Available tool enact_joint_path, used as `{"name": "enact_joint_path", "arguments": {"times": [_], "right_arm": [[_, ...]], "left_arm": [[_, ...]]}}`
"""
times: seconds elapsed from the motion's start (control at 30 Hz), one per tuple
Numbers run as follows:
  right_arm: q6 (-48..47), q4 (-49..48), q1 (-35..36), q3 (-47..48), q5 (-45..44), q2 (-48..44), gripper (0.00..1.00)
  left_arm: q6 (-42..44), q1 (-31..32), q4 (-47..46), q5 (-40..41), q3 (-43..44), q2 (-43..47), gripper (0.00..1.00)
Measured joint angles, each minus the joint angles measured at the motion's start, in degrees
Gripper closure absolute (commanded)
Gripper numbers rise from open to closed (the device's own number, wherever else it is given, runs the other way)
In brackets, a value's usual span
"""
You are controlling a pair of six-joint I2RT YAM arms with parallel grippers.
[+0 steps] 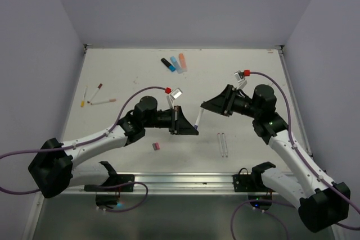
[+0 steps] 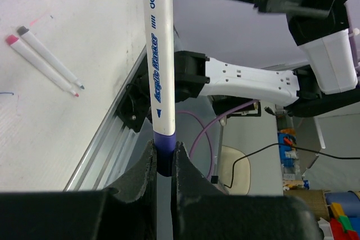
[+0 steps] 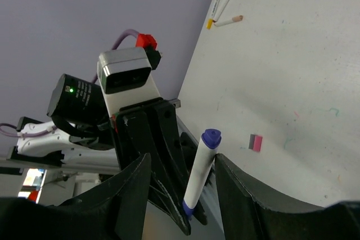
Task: Open the pen caps
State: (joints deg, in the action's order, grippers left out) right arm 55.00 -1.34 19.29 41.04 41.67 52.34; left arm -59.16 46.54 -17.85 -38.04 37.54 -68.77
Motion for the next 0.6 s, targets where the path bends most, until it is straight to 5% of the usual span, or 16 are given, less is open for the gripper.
{"name": "enact_joint_path", "arguments": {"times": [0.37, 0.47, 0.53, 0.6], "right_arm": [[-0.22, -0.22, 2.08, -1.18, 1.44, 2.29, 0.54], [0.5, -2.36, 2.34, -1.16, 1.66, 4.44, 0.66], [1.27, -4.13, 2.62, -1.16, 2.08, 5.9, 0.92], [2.51, -6.1, 2.97, -0.9, 2.56, 6.71, 1.0]], "left_arm": [[-0.87, -0.24, -2.51, -2.23, 5.46, -5.03, 1.0], [-1.88, -0.28, -4.13, -3.06, 5.51, -5.81, 1.0], [-3.23, -0.39, -5.35, -3.43, 5.51, -6.43, 1.0], [-4.94, -0.76, -7.3, -4.31, 4.98, -7.52, 1.0]]}}
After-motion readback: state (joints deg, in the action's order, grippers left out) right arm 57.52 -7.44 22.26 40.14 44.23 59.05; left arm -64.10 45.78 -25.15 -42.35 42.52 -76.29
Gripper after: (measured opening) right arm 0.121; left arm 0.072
